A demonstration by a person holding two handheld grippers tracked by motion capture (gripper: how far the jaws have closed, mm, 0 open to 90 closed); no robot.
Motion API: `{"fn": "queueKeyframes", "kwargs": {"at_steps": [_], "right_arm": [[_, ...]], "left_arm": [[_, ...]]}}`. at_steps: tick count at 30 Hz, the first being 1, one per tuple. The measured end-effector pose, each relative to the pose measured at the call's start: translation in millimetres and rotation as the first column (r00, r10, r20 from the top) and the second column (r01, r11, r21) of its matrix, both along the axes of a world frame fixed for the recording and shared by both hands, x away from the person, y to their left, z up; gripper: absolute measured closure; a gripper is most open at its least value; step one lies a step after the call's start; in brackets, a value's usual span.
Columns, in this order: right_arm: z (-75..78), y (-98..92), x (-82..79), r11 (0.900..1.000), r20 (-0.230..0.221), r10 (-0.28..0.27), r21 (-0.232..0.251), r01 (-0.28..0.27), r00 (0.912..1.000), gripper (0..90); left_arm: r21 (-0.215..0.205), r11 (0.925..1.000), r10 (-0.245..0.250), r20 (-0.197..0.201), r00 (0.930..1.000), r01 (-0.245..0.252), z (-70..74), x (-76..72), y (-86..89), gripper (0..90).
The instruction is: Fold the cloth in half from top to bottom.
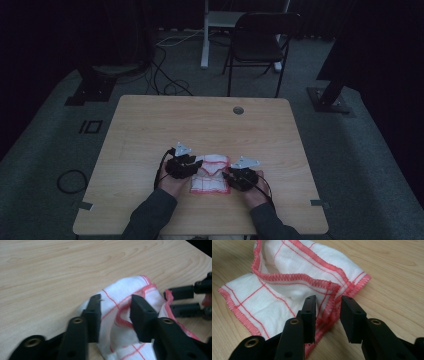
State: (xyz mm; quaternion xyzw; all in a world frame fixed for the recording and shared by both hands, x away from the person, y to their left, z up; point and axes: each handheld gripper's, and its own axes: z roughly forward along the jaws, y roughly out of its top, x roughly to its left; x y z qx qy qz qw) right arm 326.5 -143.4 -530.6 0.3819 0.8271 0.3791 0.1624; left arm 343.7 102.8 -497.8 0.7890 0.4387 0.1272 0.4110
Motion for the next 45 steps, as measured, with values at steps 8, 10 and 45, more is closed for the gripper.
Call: {"fn": "queueKeyframes", "kwargs": {"at_steps": [8, 10, 45], "right_arm": [[6.0, -6.8, -0.7, 1.0, 0.012, -0.004, 0.02, 0.003, 0.9999, 61.8], [6.7, -7.6, -1.1, 1.0, 0.012, -0.001, 0.022, 0.0, 0.9999, 61.1], [4.5, -6.1, -32.7, 0.99, -0.033, 0.141, 0.029, -0.14, 0.9895, 71.5]], "left_arm": [[-0.019, 0.9995, -0.026, -0.006, 0.9996, 0.026, -4.5, -16.9, 7.9, 79.7], [-0.031, 0.9991, -0.03, -0.006, 0.9995, 0.03, -5.9, -22.8, 9.9, 79.8], [-0.031, 0.999, -0.035, -0.064, 0.9973, 0.033, -35.8, -61.4, 22.3, 77.5]]}}
